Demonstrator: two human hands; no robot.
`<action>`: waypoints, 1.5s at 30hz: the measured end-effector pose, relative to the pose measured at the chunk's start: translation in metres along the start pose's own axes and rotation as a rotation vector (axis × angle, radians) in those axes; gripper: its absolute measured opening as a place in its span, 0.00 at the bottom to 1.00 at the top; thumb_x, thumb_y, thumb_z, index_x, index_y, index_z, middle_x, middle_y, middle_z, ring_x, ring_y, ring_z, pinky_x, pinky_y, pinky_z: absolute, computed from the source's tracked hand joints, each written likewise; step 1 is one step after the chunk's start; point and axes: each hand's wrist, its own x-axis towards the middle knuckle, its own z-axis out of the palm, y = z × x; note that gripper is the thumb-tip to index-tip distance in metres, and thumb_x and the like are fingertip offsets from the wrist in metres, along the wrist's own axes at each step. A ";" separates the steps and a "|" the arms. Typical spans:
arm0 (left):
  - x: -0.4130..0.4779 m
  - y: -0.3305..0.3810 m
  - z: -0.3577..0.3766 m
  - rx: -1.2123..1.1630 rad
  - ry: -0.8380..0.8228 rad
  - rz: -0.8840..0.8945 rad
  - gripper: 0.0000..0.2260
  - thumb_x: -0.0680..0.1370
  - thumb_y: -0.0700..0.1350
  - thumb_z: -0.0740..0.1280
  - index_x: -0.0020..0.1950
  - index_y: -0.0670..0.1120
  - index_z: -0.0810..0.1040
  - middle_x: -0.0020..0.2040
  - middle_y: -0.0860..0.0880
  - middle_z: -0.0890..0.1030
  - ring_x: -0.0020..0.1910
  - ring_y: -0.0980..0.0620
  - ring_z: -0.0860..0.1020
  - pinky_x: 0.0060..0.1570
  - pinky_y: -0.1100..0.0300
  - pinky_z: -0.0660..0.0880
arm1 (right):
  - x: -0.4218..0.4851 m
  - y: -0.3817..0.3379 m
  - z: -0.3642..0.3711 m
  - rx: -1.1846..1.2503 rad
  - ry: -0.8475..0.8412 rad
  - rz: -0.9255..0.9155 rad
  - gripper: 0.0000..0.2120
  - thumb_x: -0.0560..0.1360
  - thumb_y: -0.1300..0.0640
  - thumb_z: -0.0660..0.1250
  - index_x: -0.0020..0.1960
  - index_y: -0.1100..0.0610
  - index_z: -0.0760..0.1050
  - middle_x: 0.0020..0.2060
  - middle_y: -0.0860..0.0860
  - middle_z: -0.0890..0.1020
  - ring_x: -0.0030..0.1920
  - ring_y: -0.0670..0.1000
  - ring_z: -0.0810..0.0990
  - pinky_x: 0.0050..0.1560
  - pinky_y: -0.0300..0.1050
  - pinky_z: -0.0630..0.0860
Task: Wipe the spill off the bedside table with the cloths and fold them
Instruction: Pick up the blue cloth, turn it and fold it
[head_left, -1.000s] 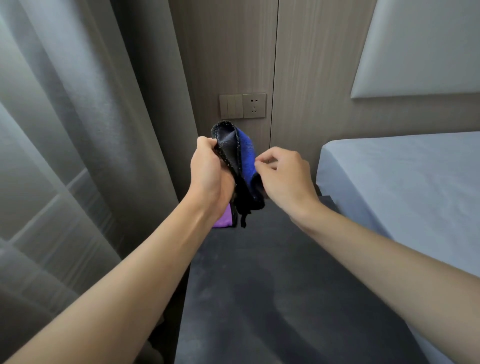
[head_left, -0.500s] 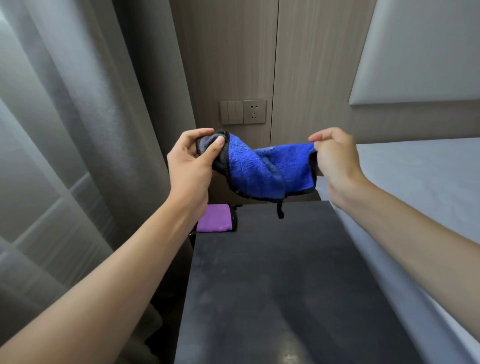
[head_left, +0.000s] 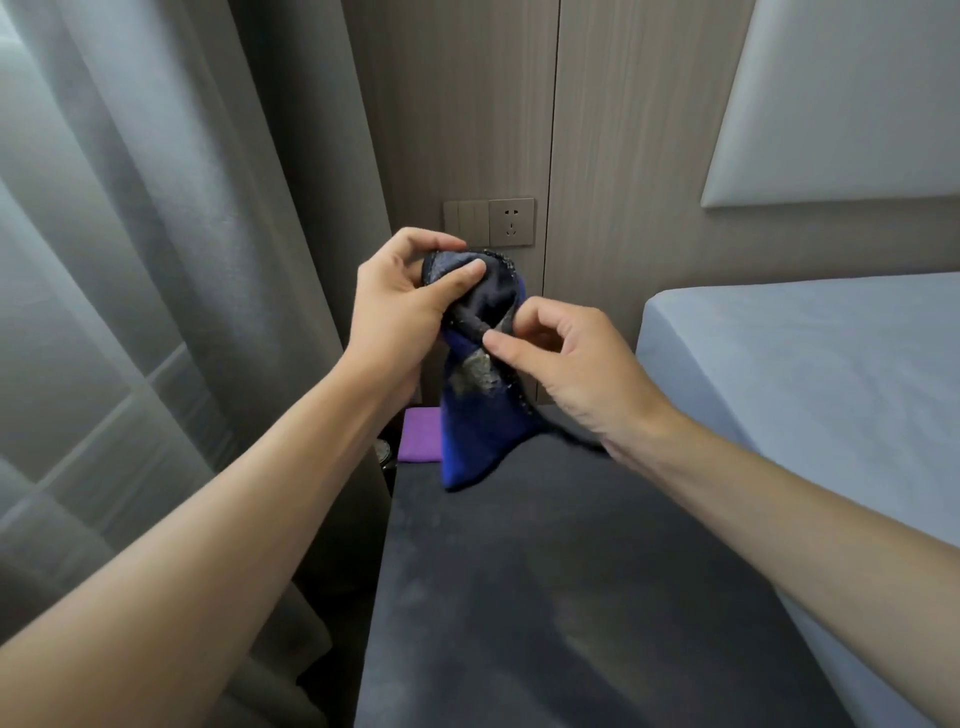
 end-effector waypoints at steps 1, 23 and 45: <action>0.000 -0.002 -0.005 -0.010 -0.020 0.003 0.09 0.74 0.36 0.74 0.52 0.43 0.79 0.45 0.44 0.85 0.49 0.43 0.84 0.50 0.50 0.82 | 0.002 -0.001 -0.002 0.070 -0.013 0.040 0.16 0.77 0.56 0.72 0.33 0.52 0.72 0.28 0.42 0.76 0.31 0.41 0.73 0.35 0.34 0.70; -0.030 -0.021 -0.007 -0.381 -0.459 -0.411 0.16 0.79 0.42 0.66 0.65 0.37 0.76 0.57 0.42 0.83 0.57 0.45 0.81 0.59 0.50 0.77 | 0.070 -0.028 -0.084 0.412 0.007 0.715 0.06 0.77 0.54 0.68 0.47 0.57 0.76 0.38 0.54 0.81 0.35 0.53 0.82 0.40 0.43 0.82; 0.002 0.010 -0.033 -0.011 0.008 -0.559 0.28 0.66 0.34 0.78 0.64 0.41 0.74 0.48 0.41 0.83 0.37 0.51 0.86 0.32 0.61 0.80 | 0.038 0.003 -0.090 0.608 0.090 0.669 0.17 0.77 0.66 0.68 0.64 0.55 0.71 0.44 0.53 0.80 0.37 0.49 0.80 0.38 0.44 0.78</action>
